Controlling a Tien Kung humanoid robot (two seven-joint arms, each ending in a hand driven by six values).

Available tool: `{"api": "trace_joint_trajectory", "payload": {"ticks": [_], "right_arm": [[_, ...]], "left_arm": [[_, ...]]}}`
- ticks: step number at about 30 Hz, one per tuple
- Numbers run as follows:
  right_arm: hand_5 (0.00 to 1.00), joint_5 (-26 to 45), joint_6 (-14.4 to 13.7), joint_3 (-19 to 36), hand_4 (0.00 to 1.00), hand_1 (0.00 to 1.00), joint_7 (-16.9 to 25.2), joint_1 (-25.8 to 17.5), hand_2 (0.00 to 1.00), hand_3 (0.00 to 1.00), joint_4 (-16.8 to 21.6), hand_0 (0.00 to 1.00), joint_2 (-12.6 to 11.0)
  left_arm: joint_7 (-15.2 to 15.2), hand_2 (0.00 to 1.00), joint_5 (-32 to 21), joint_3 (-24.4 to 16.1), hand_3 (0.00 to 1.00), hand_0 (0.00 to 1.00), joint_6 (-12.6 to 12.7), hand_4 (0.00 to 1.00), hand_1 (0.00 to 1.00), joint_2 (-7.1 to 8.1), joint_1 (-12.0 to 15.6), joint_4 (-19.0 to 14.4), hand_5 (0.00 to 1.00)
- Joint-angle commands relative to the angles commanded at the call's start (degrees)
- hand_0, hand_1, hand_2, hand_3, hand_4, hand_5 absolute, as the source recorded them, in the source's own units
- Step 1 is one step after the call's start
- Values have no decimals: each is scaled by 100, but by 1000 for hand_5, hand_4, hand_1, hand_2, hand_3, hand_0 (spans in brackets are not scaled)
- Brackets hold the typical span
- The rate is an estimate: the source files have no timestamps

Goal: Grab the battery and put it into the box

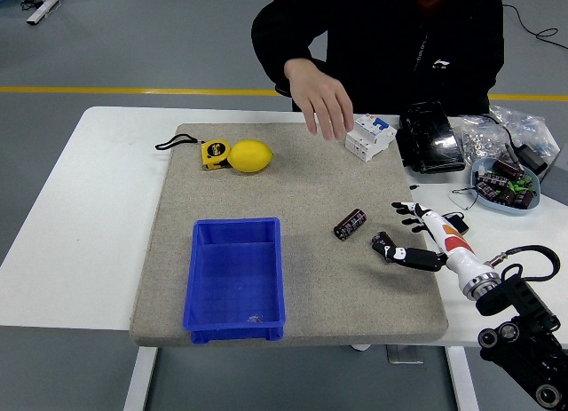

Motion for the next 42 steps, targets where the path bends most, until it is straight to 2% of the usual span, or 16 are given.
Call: {"api": "trace_joint_trajectory", "payload": {"ticks": [3,10,14,15,20,27,35,42], "right_arm": [[497,-176,2,-50,998,697,-27,34,793,857,-17,635,-9],[495,-1185,173,-417,998,697,-143,367,788,855,-61,633,-164],[482,-1573,355,-676,998,698,-171,629,790,858,21,636,-394],[482,-1679,427,-814,998,698,-166,753,790,858,83,636,-523],[459,-1928,570,-1250,998,699,-151,1094,792,858,182,638,-858],[452,-2170,672,-1965,998,691,-39,1513,783,853,62,635,-1139],[448,-2274,609,-2704,998,682,46,1895,777,849,-230,613,-1152],[448,-2261,528,-2908,998,672,93,2130,765,837,-427,596,-1033]], "left_arm": [[4,768,14,-5,611,773,-2,675,751,0,2,0,606],[10,768,43,7,611,773,-10,674,752,5,14,0,605],[5,768,18,34,612,773,-7,673,752,4,6,0,605],[-3,768,-14,49,612,773,0,673,752,4,-7,0,605],[-24,768,-127,120,612,773,20,673,752,5,-34,0,603],[-33,768,-224,199,611,773,28,674,752,6,-48,0,603],[-32,768,-241,222,611,773,32,673,752,-8,-48,0,604],[-41,768,-282,278,611,773,29,673,753,-16,-59,0,604]]}}
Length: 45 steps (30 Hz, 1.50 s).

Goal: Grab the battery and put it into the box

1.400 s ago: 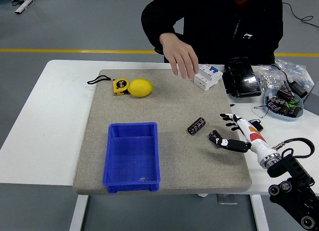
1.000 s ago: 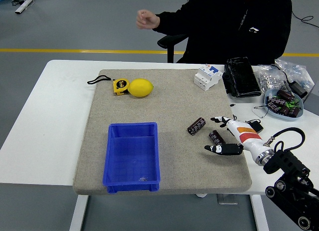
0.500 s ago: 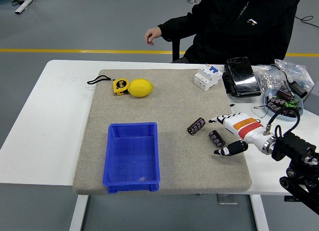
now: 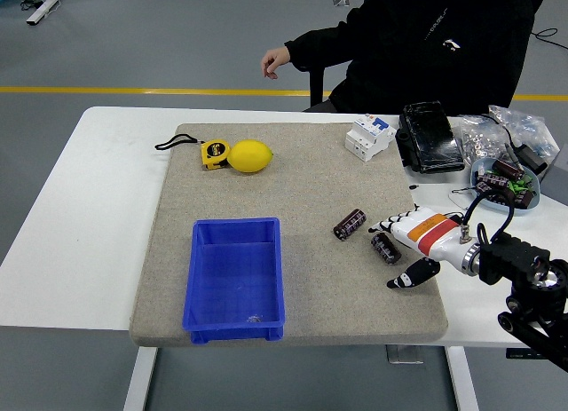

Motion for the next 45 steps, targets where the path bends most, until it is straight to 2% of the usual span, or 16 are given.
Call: {"api": "trace_joint_trajectory", "payload": {"ticks": [6,7,9,18,19,22,42,43,45], "right_arm": [[436,-34,-64,-157,998,656,61,186,748,817,-201,583,103],[420,-43,-80,-169,998,638,70,211,730,795,-219,542,113],[420,-53,-94,-183,998,638,83,243,730,795,-232,542,121],[408,-151,-141,-234,973,623,176,377,708,760,-290,515,79],[398,-159,-144,-241,946,614,182,389,698,709,-291,492,70],[398,-180,-167,-277,946,614,208,420,698,709,-310,492,58],[374,-238,-288,-406,890,578,253,401,664,641,-497,435,85],[348,-243,-295,-411,842,508,253,399,591,572,-503,369,89],[348,-250,-313,-421,842,508,254,396,591,572,-507,369,92]], "left_arm": [[1,768,-31,49,612,773,-6,672,753,1,-22,-2,602],[1,768,-42,58,610,773,-7,671,752,3,-27,-3,604],[0,768,-53,68,610,773,-8,671,752,6,-32,-4,604],[2,768,-58,80,611,773,-13,671,752,10,-62,-7,603],[2,768,-57,78,611,773,-13,670,752,11,-62,-7,603],[9,768,-18,54,611,773,-17,670,752,10,-59,-8,603],[53,770,170,-77,611,772,-22,671,755,1,-16,-17,600],[55,770,176,-79,612,772,-24,671,755,1,-15,-17,598],[57,770,185,-81,612,772,-25,671,755,0,-13,-19,598]]}}
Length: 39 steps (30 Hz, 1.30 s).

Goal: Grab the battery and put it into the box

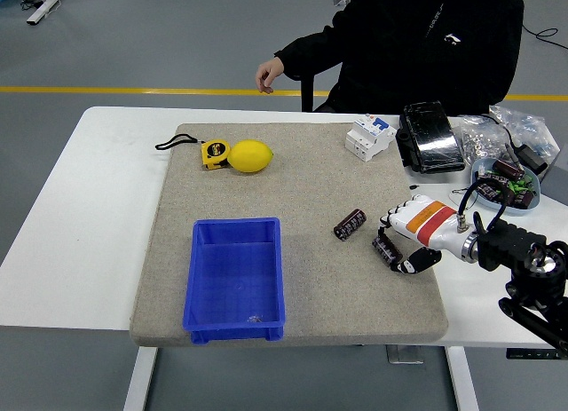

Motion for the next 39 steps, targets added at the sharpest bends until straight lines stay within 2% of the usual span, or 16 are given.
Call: {"api": "trace_joint_trajectory", "payload": {"ticks": [3,4,9,10,15,20,23,34,39], "right_arm": [[348,-2,-43,-5,842,508,5,-4,591,572,-5,369,1],[330,-1,-53,-3,809,464,5,-1,546,539,-7,316,1],[330,37,-87,12,809,464,17,17,546,539,-18,316,-12],[328,50,-91,13,802,437,20,19,514,528,-18,276,-15],[328,116,-110,59,802,437,16,8,514,528,15,276,-45],[320,152,-117,198,786,432,-56,-14,510,522,272,257,-98],[309,349,-67,278,774,433,-148,8,509,521,588,261,-88],[319,540,303,183,772,456,-470,434,524,525,1817,296,351],[319,683,472,-18,772,456,-625,641,524,525,2063,296,692]], "left_arm": [[4,770,26,-12,612,772,-5,671,755,0,3,-1,598],[4,770,25,-11,612,772,-7,671,755,0,1,-2,598],[-12,770,-43,50,612,772,-9,671,755,2,-21,-1,598],[-14,770,-46,52,612,772,-10,674,756,2,-25,0,600],[-30,770,-96,76,612,772,-3,674,756,-3,-39,5,600],[-42,770,-110,78,612,773,3,672,756,-7,-48,11,598],[-50,769,-124,83,612,772,4,673,756,-5,-51,15,598],[-40,769,-139,102,613,772,-16,675,756,23,-23,10,599],[-37,769,-180,138,613,772,-21,675,756,41,-13,4,599]]}}
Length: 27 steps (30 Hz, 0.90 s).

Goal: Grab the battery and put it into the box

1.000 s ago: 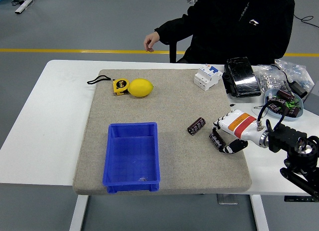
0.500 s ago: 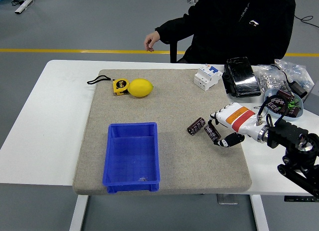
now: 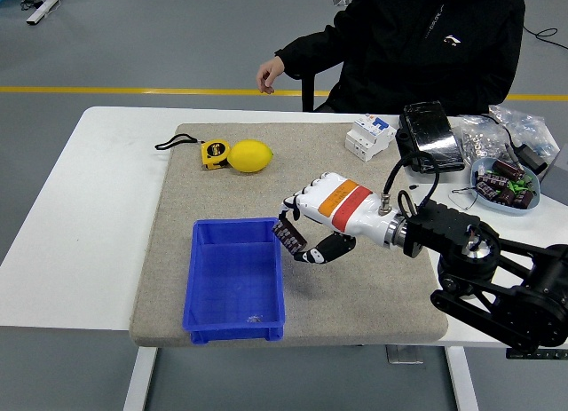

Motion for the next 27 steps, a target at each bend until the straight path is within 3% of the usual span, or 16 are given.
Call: {"api": "trace_joint_trajectory", "payload": {"ticks": [6,7,12,13,18,19,24,25,27], "right_arm": [[315,114,128,-172,782,474,-157,135,542,536,-28,320,445],[332,121,157,-197,829,534,-188,151,620,638,-42,396,509],[332,134,454,-304,829,534,-364,186,620,638,-98,396,737],[440,132,506,-330,998,644,-401,188,783,937,-120,590,791],[440,91,580,-390,998,644,-442,188,783,937,-209,590,951],[454,92,573,-386,998,700,-437,186,857,998,-220,693,966],[454,101,530,-277,998,700,-400,197,857,998,-295,693,1004],[460,92,546,-233,998,734,-398,200,888,998,-323,741,1005],[460,77,541,-157,998,734,-383,197,888,998,-365,741,992]], "left_arm": [[18,769,12,2,613,773,-7,676,756,19,-6,-10,601],[22,769,16,-2,613,773,-7,676,756,22,-7,-12,601],[40,769,49,-22,613,773,-15,676,756,33,-2,-19,601],[47,769,57,-29,612,774,-17,679,756,34,3,-21,604],[73,769,108,-47,612,774,-32,679,756,44,14,-32,604],[77,769,121,-57,612,773,-33,676,758,45,17,-33,600],[96,769,175,-94,612,773,-39,676,758,55,31,-41,600],[102,768,190,-102,612,771,-42,677,758,58,33,-43,599],[109,768,205,-108,612,771,-45,677,758,63,36,-46,599]]}}
